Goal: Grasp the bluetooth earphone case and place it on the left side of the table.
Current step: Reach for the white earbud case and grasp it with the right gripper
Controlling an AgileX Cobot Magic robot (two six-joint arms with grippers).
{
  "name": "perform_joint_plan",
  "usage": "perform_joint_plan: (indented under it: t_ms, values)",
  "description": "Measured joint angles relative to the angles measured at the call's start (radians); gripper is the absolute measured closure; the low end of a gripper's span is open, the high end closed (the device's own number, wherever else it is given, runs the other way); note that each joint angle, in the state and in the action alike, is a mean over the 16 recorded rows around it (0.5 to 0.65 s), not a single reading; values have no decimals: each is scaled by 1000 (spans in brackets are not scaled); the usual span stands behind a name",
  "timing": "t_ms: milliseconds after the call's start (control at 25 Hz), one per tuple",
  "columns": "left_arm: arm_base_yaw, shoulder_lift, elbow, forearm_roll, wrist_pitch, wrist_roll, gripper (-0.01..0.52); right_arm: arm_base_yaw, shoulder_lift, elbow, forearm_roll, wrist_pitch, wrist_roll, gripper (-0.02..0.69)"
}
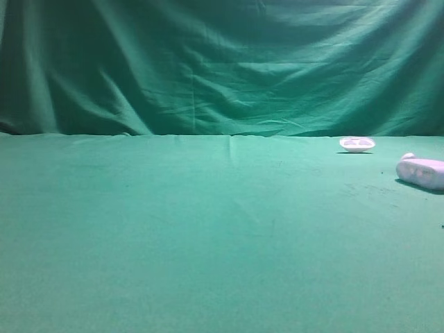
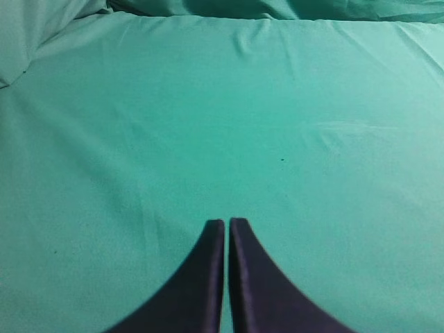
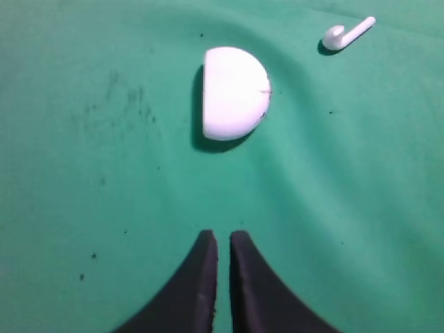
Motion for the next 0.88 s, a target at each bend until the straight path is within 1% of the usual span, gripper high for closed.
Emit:
perform_joint_plan:
  t_ms: [160,320,400,480,560,640,760,880]
  values:
    - [0,0,0,0,0,0,514,16,162,-87,-49,5,64,339]
    - [0,0,0,0,0,0,514,18,296,-160,-62,-3,95,181]
    - [0,0,0,0,0,0,514,18,351,-190,-64,-8,105,119]
    - [0,0,0,0,0,0,514,18,399,-216,-66,-13,113,76]
    - [0,0,0,0,0,0,514,18,438,-237,-67,-17,118,53]
    - [0,0,0,0,0,0,514,18,470,-253,-69,-21,120,49]
    - [0,0,0,0,0,0,514,18,503,-272,-70,-26,122,83]
    - [0,0,0,0,0,0,514,18,524,-285,-71,-29,123,143]
